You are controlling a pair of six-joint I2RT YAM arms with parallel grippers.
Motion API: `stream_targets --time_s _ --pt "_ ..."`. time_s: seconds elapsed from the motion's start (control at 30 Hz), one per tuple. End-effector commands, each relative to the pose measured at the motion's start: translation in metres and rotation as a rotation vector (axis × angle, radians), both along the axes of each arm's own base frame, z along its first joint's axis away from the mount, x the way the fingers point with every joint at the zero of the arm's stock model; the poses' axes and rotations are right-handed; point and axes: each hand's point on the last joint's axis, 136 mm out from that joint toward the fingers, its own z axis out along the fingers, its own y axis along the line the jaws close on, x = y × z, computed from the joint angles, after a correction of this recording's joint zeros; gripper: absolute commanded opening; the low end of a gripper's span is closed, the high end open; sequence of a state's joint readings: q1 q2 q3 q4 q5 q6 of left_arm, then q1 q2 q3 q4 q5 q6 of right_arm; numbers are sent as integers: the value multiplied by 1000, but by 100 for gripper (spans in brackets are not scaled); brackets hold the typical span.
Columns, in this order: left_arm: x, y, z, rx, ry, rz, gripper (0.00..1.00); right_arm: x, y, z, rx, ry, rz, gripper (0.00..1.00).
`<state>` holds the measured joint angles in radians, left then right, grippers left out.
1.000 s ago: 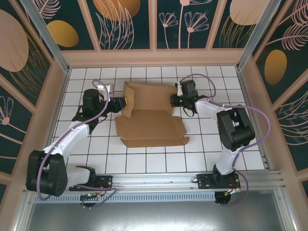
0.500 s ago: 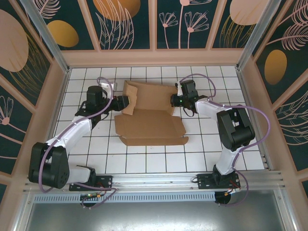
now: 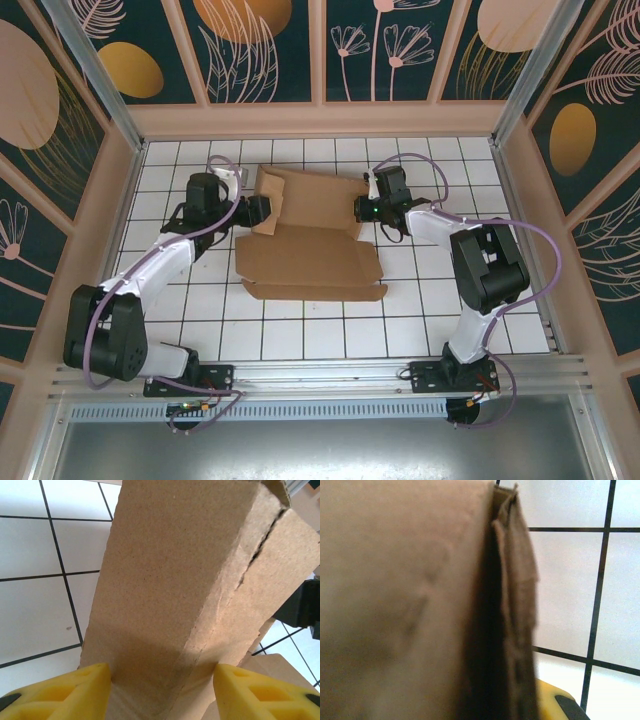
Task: Fold the paper box
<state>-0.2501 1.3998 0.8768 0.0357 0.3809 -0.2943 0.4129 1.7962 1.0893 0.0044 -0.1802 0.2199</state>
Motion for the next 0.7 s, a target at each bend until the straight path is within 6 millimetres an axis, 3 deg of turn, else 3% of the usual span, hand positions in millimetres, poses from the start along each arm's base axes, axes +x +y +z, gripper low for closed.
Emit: stream_targets --time_s 0.0,0.4,0.47,0.57,0.67 --pt "8 6 -2 67 -3 32 54 -23 -1 -22 -43 80 25 0" --pt "26 30 -10 211 -39 163 18 -29 3 -12 -71 47 31 0" --pt "27 31 -10 220 -44 167 18 -31 5 -10 -74 42 34 0" --pt "30 31 -10 228 -42 171 36 -33 8 -8 -81 35 41 0" --pt "32 30 -12 221 -40 170 41 -34 11 -5 -79 29 48 0"
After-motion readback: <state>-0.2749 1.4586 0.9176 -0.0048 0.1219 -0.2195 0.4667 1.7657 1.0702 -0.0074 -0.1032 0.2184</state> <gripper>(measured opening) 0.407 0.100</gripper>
